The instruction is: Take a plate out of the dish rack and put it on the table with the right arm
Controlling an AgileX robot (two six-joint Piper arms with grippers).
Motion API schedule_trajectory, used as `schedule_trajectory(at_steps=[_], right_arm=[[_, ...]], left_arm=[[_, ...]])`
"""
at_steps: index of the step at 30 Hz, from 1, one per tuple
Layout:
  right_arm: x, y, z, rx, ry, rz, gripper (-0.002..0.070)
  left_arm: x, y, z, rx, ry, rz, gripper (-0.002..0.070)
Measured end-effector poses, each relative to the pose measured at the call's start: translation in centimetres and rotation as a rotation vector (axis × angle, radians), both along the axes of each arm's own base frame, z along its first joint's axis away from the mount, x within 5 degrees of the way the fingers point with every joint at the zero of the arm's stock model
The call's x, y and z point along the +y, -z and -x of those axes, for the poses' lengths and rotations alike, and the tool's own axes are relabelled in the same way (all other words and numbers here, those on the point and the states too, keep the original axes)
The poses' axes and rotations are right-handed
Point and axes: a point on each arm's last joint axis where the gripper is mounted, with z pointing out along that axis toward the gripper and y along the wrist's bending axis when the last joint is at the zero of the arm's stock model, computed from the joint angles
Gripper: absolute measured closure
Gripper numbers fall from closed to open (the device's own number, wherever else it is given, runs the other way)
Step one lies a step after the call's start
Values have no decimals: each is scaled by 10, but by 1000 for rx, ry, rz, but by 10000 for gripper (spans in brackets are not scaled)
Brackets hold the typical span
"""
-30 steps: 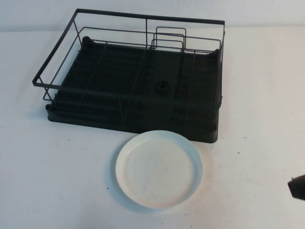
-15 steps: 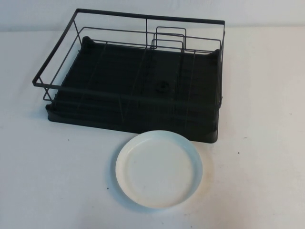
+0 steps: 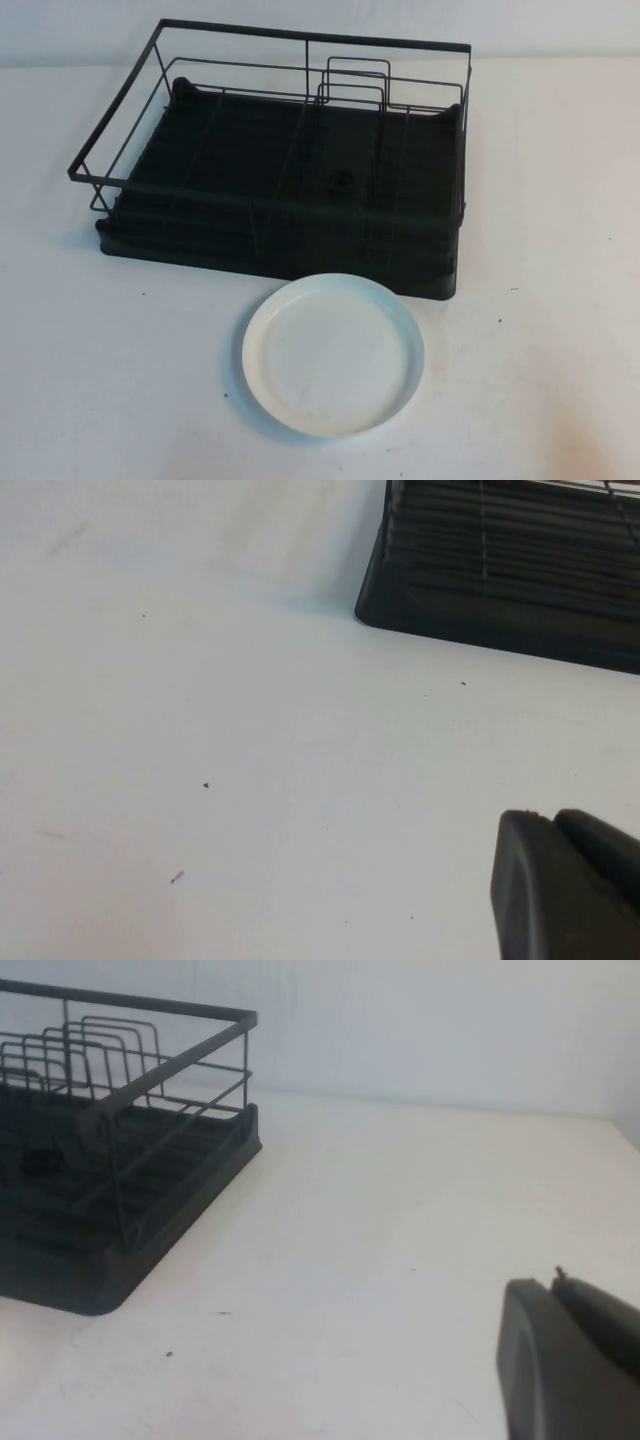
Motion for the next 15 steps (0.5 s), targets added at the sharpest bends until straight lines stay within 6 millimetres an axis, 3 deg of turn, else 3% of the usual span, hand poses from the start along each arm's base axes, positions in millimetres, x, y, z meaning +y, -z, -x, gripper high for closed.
schedule_trajectory(at_steps=[5,15], right_arm=[[-1,5,0,5,12,15,694],[3,25,3,215,2,-55,694]], left_arm=[[0,0,0,0,0,0,680],[0,0,0,0,0,0,680]])
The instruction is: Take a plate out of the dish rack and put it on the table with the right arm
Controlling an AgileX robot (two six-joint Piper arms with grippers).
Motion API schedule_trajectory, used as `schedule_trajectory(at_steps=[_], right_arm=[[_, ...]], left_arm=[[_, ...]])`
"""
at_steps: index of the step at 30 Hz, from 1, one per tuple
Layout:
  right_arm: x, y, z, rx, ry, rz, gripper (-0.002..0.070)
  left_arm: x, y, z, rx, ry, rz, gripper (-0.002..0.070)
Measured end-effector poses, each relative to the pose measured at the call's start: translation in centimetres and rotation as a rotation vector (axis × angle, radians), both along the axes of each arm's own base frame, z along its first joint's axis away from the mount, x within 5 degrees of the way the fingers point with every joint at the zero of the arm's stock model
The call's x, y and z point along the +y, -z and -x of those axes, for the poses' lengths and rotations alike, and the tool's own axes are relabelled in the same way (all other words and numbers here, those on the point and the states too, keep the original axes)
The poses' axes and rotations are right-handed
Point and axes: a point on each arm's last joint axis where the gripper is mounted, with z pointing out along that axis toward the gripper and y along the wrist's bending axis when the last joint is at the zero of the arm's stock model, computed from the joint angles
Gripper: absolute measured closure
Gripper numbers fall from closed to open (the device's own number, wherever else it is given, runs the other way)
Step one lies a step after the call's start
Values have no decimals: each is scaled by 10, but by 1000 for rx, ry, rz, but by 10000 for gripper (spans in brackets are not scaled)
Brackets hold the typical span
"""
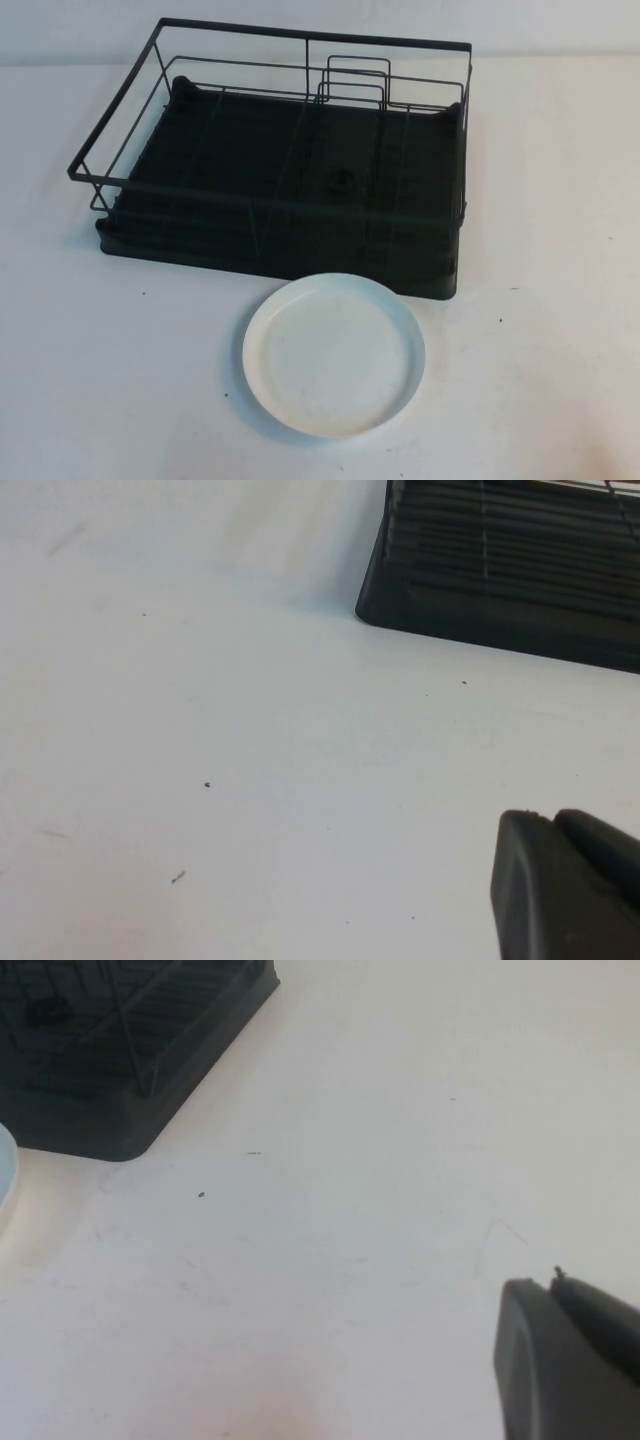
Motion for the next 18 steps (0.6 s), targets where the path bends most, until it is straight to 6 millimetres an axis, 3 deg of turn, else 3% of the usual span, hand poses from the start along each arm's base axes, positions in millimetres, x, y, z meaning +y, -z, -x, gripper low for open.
schedule_trajectory(at_steps=[18], right_arm=[[0,0,0,5,4,-11,694]], left_arm=[[0,0,0,0,0,0,680]])
